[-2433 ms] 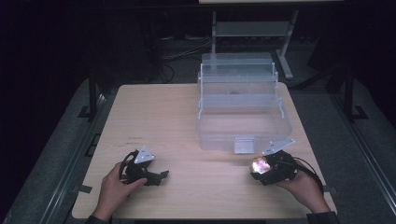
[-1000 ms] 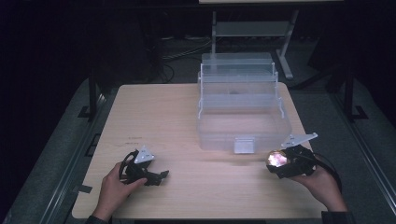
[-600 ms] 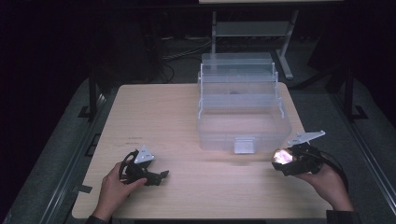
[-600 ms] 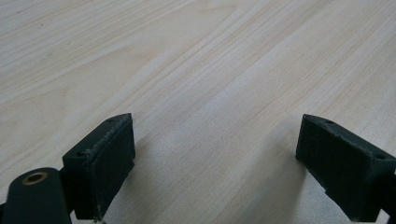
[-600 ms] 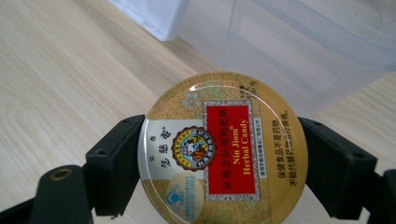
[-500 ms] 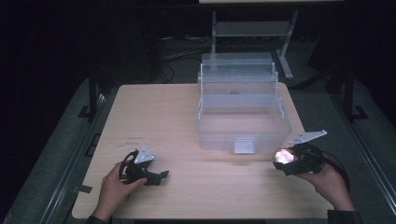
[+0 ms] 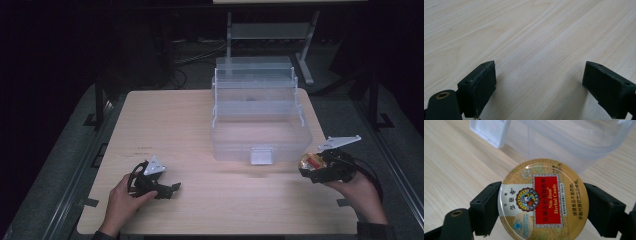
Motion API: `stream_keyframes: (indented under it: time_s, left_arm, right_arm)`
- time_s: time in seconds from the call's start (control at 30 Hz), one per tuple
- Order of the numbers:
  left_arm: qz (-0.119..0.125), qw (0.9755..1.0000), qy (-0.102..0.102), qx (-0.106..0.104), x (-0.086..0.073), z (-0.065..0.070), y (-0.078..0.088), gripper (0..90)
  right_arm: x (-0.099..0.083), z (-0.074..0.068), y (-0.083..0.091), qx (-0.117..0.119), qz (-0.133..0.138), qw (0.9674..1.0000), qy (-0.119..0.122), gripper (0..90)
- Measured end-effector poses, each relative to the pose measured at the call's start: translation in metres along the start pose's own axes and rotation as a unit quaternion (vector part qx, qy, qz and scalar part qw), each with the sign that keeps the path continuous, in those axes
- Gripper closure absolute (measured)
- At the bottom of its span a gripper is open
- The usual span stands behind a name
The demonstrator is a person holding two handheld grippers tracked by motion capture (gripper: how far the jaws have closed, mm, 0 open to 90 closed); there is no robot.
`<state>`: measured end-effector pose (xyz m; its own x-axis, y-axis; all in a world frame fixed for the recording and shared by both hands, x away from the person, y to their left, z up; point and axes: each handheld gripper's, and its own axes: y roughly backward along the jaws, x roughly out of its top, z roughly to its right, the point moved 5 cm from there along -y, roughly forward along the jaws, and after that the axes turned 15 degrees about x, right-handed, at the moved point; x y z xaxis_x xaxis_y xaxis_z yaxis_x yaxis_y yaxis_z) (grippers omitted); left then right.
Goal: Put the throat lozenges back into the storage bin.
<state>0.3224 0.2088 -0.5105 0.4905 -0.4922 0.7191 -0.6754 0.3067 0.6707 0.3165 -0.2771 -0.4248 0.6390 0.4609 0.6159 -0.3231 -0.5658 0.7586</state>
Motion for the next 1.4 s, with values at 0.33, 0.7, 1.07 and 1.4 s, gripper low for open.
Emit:
stream_keyframes:
  time_s: [0.33,0.7,1.07,1.4]
  left_arm:
    - [0.000,1.0000,0.000,0.000,0.000,0.000,0.000,11.0]
    - [0.000,1.0000,0.001,0.000,0.000,0.000,0.000,11.0]
    - [-0.001,1.0000,0.001,0.000,0.000,0.000,0.000,11.0]
    - [0.000,1.0000,0.000,0.000,0.000,0.000,0.000,11.0]
  right_arm:
    - [0.009,0.005,0.009,-0.007,0.005,1.0000,0.000,19.5]
    - [0.022,0.010,0.018,-0.011,0.012,0.9999,0.000,19.5]
    - [0.039,0.017,0.019,-0.017,0.014,0.9997,0.003,19.5]
    - [0.057,0.022,0.019,-0.023,0.015,0.9996,0.004,19.4]
